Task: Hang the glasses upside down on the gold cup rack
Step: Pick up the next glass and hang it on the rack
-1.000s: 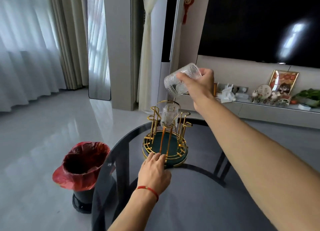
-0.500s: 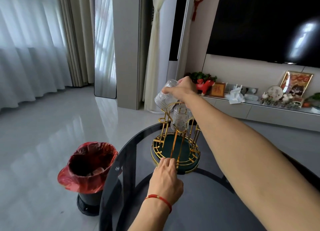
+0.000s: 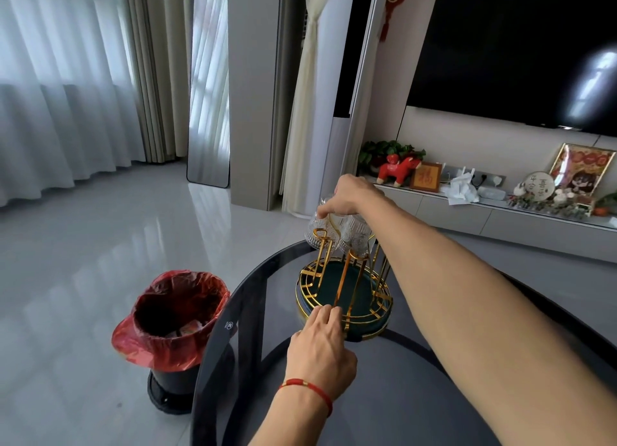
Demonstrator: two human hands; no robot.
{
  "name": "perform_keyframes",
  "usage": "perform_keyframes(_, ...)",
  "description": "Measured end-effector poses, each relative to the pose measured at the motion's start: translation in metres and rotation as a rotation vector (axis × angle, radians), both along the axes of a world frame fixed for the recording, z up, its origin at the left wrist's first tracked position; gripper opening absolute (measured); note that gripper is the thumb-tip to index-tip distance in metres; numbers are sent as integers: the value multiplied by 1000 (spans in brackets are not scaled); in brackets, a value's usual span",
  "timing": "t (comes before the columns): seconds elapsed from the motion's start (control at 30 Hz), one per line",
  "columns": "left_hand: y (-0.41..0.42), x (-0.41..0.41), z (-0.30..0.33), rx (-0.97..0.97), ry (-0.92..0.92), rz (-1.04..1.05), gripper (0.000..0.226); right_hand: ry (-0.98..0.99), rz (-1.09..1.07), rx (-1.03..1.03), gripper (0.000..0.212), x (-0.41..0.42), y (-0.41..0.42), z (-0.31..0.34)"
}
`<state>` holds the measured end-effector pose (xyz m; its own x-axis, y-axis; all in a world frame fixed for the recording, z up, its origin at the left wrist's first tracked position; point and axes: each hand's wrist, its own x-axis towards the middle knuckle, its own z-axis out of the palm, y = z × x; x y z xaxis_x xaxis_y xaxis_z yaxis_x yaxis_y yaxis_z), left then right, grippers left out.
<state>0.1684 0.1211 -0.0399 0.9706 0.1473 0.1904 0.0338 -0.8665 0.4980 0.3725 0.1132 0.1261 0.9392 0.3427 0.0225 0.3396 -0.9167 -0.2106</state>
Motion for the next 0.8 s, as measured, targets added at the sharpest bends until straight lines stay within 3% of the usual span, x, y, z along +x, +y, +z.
perform_keyframes(0.3,1,2,2,25,10,10,51,4,72,-209,89,-2,6,1)
perform_keyframes(0.4,0,4,2,34,21,21,52,-46,132,-126,80,-12,-5,2)
perform_keyframes(0.53,-7,4,4,53,43,30,55,-226,159,102,51,-34,-43,0)
perform_keyframes(0.8,-38,-9,15,102,-86,51,44,-214,94,206,44,-82,-181,-2)
